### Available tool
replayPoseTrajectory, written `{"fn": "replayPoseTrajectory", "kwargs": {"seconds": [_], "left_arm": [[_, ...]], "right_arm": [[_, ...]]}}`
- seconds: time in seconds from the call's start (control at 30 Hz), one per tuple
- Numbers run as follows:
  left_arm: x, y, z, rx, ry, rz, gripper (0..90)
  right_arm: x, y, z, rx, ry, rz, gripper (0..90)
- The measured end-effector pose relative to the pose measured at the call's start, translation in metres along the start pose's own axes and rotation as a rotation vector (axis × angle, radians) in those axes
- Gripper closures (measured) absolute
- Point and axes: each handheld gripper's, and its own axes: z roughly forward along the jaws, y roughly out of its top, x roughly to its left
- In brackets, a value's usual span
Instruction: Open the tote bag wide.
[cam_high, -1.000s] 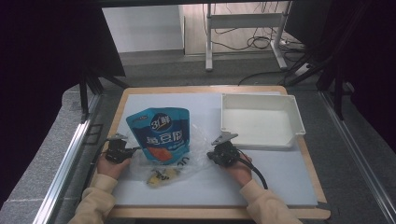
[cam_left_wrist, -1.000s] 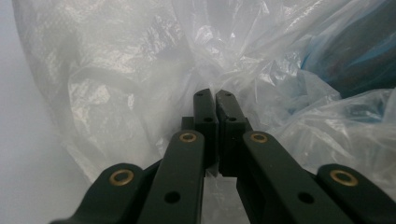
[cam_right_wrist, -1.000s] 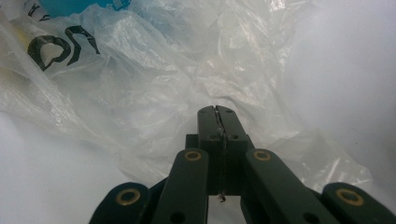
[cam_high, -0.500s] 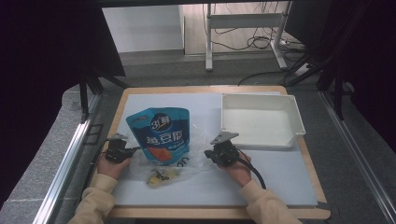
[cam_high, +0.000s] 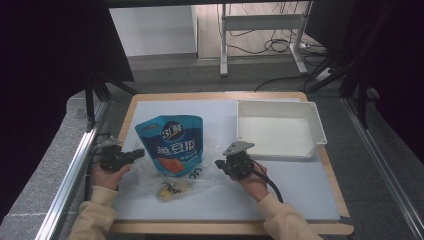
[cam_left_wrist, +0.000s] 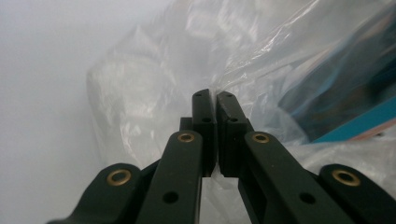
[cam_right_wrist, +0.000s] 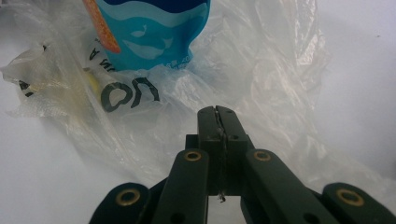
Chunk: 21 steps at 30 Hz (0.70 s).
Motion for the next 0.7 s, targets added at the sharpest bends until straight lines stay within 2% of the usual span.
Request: {"fn": "replayPoseTrajectory", "kwargs": {"seconds": [0.13,0.27,0.37,0.43,0.5,0.53,0.57,0.6,0.7], "left_arm": [[0.001,0.005,-0.014,-0.058,-0.034,-0.021,87.4],[0.002,0.008,-0.021,-0.089,-0.100,-0.043,86.1],[-0.001,0.009,-0.019,-0.083,-0.099,-0.034,85.7],[-0.003,0.009,-0.018,-0.082,-0.086,-0.024,82.3],[-0.004,0.010,-0.017,-0.080,-0.075,-0.010,70.0],[-0.005,0.010,-0.017,-0.077,-0.069,-0.010,55.8],[-0.006,0.011,-0.018,-0.074,-0.058,-0.004,47.5],[-0.007,0.013,-0.019,-0.077,-0.050,0.004,41.5],[-0.009,0.015,-0.023,-0.085,-0.044,0.012,32.4]], "right_arm": [[-0.001,0.000,-0.001,-0.004,-0.004,-0.001,89.1],[-0.001,0.000,0.000,0.000,-0.004,0.000,89.0],[-0.001,-0.001,0.001,0.003,-0.006,0.000,89.1],[-0.001,-0.001,0.001,0.003,-0.007,-0.001,89.0],[-0.001,-0.001,0.001,0.004,-0.008,-0.002,89.1],[-0.001,-0.001,0.001,0.003,-0.009,0.000,89.1],[-0.001,-0.001,0.001,0.002,-0.010,-0.001,89.1],[-0.002,-0.001,0.000,0.004,-0.010,-0.003,89.1],[-0.002,-0.001,0.001,0.004,-0.012,-0.002,89.1]]}}
